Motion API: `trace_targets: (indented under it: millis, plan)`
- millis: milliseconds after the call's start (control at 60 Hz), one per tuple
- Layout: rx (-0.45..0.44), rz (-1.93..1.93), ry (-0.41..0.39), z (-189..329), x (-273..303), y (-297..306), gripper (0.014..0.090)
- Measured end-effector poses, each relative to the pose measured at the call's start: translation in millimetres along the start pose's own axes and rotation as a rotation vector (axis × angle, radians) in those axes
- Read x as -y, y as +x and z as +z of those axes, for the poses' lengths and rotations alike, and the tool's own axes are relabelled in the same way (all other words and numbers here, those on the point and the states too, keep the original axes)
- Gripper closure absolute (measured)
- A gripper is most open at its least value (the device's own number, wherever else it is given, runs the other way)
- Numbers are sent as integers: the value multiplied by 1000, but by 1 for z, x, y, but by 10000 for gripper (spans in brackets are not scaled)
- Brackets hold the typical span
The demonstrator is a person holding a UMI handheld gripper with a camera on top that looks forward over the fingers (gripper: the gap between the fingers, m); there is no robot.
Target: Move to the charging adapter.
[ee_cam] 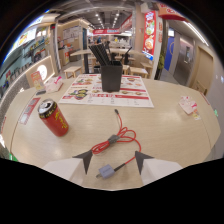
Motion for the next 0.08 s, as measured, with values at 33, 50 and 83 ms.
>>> trace_targets:
  millis: [33,50,83]
  plan:
    - [-3,2,2,0,0,1,203]
    - [-4,4,4,-1,1,1,200]
    - [-5,6,2,-1,0,1,202]
